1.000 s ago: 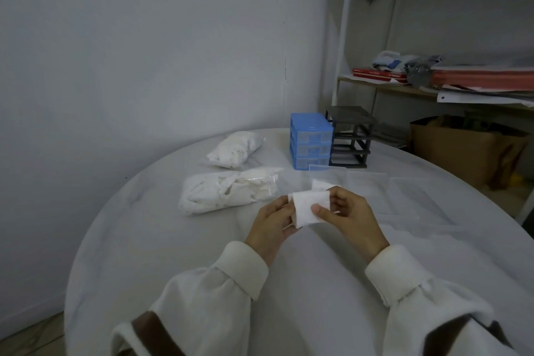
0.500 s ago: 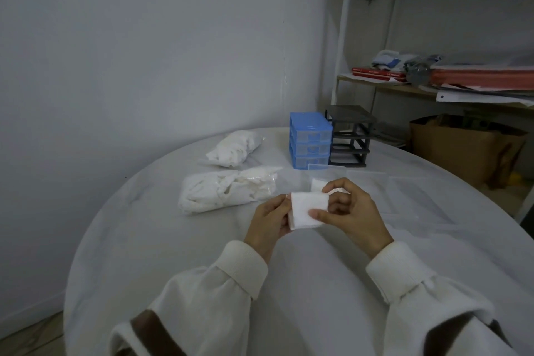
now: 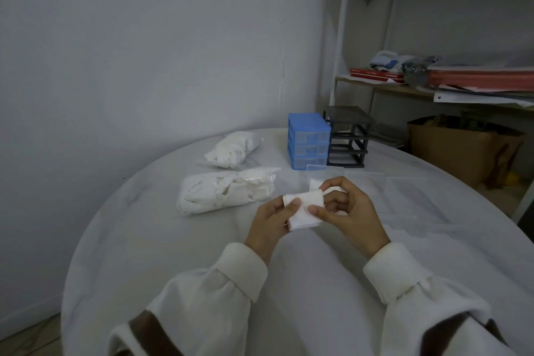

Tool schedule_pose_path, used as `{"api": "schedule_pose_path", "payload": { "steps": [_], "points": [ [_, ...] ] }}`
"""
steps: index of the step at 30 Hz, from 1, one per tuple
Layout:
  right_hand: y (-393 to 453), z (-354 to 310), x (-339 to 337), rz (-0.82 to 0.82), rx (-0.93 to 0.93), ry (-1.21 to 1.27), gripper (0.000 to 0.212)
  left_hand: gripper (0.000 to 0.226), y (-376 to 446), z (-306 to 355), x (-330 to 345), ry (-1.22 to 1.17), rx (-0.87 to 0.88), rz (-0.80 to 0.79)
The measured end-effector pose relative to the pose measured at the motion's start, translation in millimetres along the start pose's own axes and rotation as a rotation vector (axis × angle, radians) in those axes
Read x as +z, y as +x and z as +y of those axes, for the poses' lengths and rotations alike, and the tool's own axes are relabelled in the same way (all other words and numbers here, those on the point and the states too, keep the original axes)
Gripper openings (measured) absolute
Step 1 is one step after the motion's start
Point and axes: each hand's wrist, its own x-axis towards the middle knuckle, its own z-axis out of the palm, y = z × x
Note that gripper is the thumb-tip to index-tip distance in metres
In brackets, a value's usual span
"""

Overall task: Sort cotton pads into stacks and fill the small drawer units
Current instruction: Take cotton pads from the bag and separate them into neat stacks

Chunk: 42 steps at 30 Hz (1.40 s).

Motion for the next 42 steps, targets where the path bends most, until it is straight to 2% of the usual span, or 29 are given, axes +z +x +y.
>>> {"api": "schedule_pose_path", "payload": {
  "steps": [3, 7, 11, 14, 19, 23, 31, 36, 42],
  "points": [
    [1.1, 2.2, -0.3, 0.001, 0.012, 0.03, 0.023, 0.014, 0.3, 0.9, 1.0, -0.041, -0.023, -0.001],
    [0.2, 5.5, 2.8, 0.015, 0.022, -0.058, 0.019, 0.014, -1.7, -0.9, 1.1, -0.026, 0.002, -0.048],
    [-0.1, 4.2, 5.5, 0.069, 0.013, -0.132, 0.029, 0.016, 0.2, -3.7, -0.5, -0.007, 0.022, -0.039],
    [0.2, 4.1, 5.8, 0.087, 0.072, -0.105, 0.03, 0.017, 0.3, -3.8, -0.7, 0.001, 0.03, -0.039],
    [-0.1, 0.6, 1.0, -0.009, 0.098, -0.068, 0.022, 0.015, -0.3, -5.6, -0.8, 0.026, 0.042, -0.041],
    [1.8, -1.0, -4.9, -0.048, 0.096, -0.092, 0.025, 0.013, 1.9, -7.5, 1.1, 0.092, 0.061, 0.007],
    [9.2, -0.3, -21.5, 0.141, 0.015, -0.168, 0.025, 0.012, 8.0, -11.4, 4.3, 0.166, 0.161, 0.063],
    [18.7, 3.8, -32.9, 0.303, 0.114, -0.104, 0.017, 0.023, 15.5, -15.1, 5.7, 0.364, 0.265, 0.073],
    [42.8, 7.4, -43.1, 0.336, 0.223, -0.132, 0.018, 0.027, 32.4, -12.1, 14.5, 0.772, 0.47, 0.0]
  ]
}}
